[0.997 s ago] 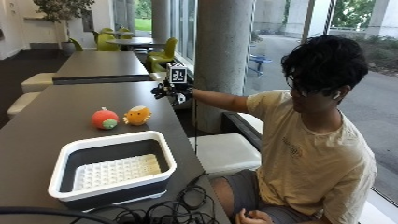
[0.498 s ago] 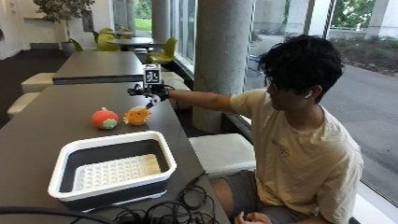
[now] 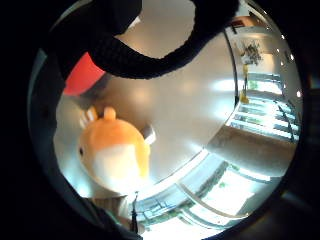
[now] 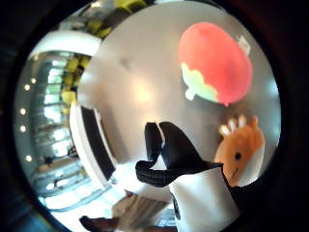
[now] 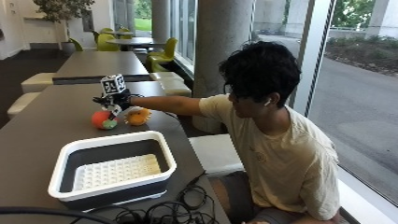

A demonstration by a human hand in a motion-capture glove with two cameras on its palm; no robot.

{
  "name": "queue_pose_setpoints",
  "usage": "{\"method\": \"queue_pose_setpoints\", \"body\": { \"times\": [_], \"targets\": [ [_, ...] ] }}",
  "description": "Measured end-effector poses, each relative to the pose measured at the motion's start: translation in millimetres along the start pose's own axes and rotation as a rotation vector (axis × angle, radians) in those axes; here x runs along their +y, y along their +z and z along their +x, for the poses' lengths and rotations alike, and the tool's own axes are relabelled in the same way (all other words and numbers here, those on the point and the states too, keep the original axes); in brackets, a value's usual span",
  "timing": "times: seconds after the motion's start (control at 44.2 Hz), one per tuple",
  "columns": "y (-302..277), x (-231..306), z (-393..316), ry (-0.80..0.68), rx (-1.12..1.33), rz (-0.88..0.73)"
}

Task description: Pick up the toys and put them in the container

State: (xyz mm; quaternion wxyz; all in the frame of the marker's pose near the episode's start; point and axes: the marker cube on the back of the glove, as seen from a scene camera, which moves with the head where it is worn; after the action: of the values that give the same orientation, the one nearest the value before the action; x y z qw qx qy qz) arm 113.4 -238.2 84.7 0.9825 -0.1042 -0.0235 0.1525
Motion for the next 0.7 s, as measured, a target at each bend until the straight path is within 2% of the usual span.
{"method": "queue_pose_setpoints", "body": {
  "times": [0.226, 0.362, 0.521, 0.612, 0.702],
  "targets": [
    [39, -45, -10, 0.226, -0.009, -0.143],
    [57, -54, -16, 0.253, -0.098, -0.173],
    [39, -49, -24, 0.186, -0.084, -0.054],
    [23, -39, -33, 0.045, -0.066, 0.008],
    [1, -22, -47, -0.027, -0.129, 0.063]
  ]
}}
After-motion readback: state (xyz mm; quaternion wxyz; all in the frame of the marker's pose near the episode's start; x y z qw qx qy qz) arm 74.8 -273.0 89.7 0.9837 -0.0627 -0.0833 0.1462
